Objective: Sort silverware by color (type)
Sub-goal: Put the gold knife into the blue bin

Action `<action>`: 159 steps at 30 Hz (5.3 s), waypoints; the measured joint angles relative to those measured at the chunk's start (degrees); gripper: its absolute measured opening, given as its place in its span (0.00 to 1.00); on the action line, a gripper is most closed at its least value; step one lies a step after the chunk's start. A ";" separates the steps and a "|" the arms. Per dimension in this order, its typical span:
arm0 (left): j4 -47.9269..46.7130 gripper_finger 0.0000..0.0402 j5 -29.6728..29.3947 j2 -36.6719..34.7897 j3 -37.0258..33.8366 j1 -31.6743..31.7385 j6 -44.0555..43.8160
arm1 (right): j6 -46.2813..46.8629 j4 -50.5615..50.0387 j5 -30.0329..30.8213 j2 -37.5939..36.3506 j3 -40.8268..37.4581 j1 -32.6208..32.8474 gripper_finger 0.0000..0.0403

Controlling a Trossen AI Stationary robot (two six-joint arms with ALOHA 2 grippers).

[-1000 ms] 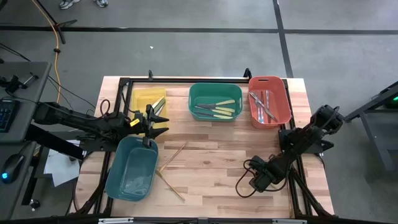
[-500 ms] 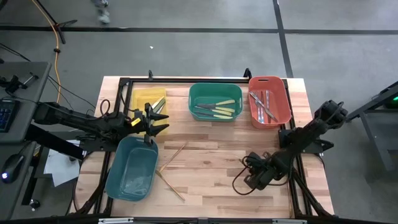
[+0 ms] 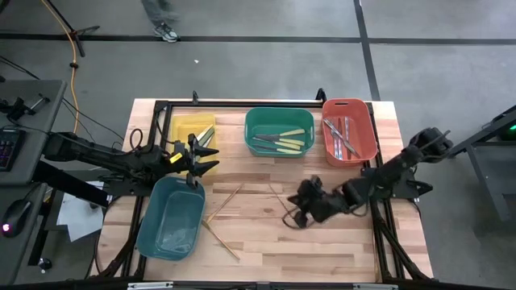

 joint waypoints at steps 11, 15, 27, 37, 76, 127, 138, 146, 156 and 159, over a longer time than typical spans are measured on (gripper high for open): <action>-0.43 0.44 0.02 0.39 0.00 0.02 -0.96 | -15.35 9.85 -10.77 0.07 0.07 -12.06 0.00; -0.46 0.44 0.00 0.73 0.00 0.02 -0.99 | -16.03 9.92 -11.51 0.09 0.07 -12.36 0.00; -0.35 0.44 0.00 0.80 0.00 0.02 -1.03 | -17.73 18.84 -16.83 0.53 0.09 -9.70 0.00; -0.50 0.44 0.01 0.80 -0.02 0.01 -1.57 | -18.47 20.79 -16.83 5.50 0.13 -9.17 0.08; -4.75 0.44 0.04 1.04 0.02 0.00 -3.63 | -8.35 -9.75 -17.54 28.26 20.74 -6.95 0.28; -5.88 0.44 0.03 1.04 0.00 0.00 -3.56 | -8.32 -9.52 -18.48 28.20 20.68 -7.07 0.10; -5.90 0.44 0.03 1.02 0.00 0.02 -3.54 | -8.00 -7.98 -18.78 28.20 20.68 -7.83 0.10; -5.88 0.44 0.03 1.04 0.00 0.02 -3.54 | -7.06 -5.17 -21.01 28.20 20.68 -8.97 0.14; -5.89 0.44 0.02 1.04 0.00 0.00 -3.54 | -13.01 -5.88 -23.13 28.11 20.70 -8.97 0.41; -5.90 0.44 0.02 1.03 0.00 0.02 -3.56 | -13.23 -6.05 -22.80 28.11 20.70 -8.97 0.45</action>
